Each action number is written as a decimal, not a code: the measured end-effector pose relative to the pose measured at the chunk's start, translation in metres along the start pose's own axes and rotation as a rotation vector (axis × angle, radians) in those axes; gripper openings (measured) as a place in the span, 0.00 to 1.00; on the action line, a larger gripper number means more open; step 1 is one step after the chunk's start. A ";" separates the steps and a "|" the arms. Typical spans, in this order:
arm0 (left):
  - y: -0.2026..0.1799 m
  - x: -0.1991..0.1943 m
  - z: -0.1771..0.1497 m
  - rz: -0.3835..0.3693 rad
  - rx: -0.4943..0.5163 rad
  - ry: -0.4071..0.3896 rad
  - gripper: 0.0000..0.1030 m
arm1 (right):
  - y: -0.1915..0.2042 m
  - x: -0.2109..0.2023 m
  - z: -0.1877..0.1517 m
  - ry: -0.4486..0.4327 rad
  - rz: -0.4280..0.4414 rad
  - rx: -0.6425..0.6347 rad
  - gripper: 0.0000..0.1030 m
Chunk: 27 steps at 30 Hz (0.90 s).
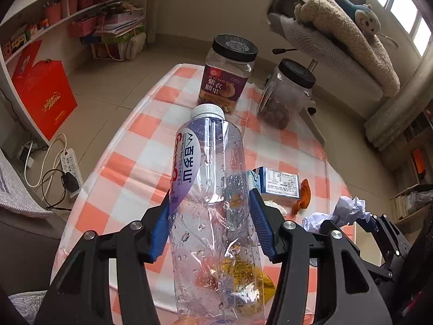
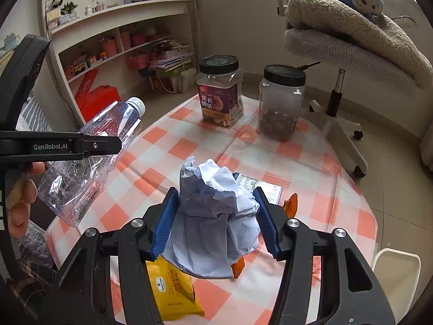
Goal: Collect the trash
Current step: 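Carry the crumpled paper into the white bin and open the right gripper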
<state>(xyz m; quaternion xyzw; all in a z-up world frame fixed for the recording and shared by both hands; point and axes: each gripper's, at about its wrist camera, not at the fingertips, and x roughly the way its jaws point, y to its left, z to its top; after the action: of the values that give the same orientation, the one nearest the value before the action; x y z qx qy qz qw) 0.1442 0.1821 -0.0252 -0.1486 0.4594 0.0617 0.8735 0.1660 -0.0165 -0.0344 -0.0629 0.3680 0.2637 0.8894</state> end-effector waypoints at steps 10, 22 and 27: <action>-0.029 -0.015 0.000 -0.050 0.013 -0.104 0.52 | -0.054 -0.048 0.004 -0.132 -0.115 0.138 0.52; -0.065 -0.018 -0.010 -0.100 0.044 -0.130 0.52 | -0.109 -0.101 -0.013 -0.198 -0.261 0.234 0.52; -0.084 -0.016 -0.016 -0.116 0.074 -0.127 0.52 | -0.139 -0.124 -0.027 -0.208 -0.324 0.287 0.52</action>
<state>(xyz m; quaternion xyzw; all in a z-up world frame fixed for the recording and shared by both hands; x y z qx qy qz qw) 0.1430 0.0977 -0.0040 -0.1382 0.3959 0.0033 0.9078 0.1477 -0.1958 0.0206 0.0333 0.2931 0.0678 0.9531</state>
